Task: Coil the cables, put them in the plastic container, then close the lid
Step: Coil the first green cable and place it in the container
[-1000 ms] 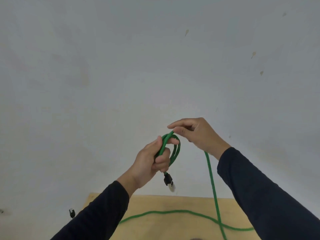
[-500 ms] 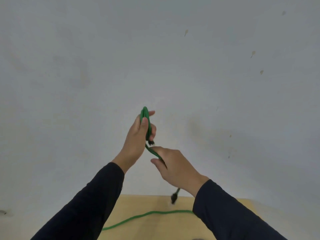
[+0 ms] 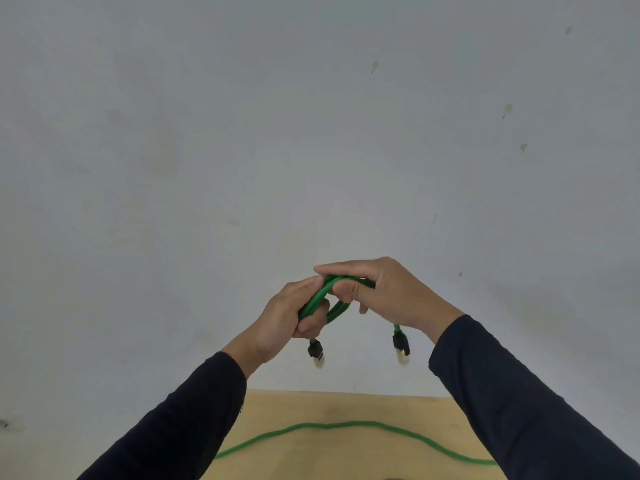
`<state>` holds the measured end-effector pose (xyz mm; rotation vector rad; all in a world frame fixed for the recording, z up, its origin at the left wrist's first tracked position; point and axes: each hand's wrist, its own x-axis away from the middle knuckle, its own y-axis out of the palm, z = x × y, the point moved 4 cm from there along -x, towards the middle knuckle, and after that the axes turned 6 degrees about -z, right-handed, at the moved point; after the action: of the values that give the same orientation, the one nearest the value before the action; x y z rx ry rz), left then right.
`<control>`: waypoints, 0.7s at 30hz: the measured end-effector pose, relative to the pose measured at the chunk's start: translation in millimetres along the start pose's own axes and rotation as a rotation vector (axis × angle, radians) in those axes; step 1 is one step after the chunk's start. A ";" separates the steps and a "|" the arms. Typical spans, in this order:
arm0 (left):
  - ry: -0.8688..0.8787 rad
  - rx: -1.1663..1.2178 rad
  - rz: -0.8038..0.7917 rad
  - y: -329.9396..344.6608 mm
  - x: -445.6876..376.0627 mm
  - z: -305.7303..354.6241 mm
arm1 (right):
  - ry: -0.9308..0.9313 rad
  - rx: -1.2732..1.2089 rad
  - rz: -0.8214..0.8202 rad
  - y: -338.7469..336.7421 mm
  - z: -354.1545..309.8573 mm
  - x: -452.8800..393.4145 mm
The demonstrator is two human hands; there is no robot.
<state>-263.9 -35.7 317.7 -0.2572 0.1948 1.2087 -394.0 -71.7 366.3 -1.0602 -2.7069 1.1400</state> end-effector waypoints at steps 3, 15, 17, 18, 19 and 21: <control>0.030 -0.090 0.115 -5.3 1.7 3.8 | -0.001 -0.009 0.083 -1.5 -0.2 2.5; 0.142 -0.184 0.616 -32.3 13.2 8.2 | 0.019 0.066 0.275 2.3 6.9 18.9; 0.138 -0.129 0.599 -39.1 16.4 10.1 | 0.033 0.112 0.238 1.6 9.9 21.9; 0.137 -0.107 0.572 -39.3 18.0 10.7 | 0.040 0.145 0.218 1.3 10.7 22.3; 0.136 -0.083 0.545 -37.8 19.3 11.0 | 0.042 0.162 0.213 0.9 10.7 22.4; 0.134 -0.014 0.504 -32.0 20.9 10.5 | 0.030 0.143 0.272 -2.5 9.9 23.2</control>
<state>-226.6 -24.4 324.7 -0.3118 0.3838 1.6938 -415.9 -65.3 355.3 -1.4407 -2.4689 1.3173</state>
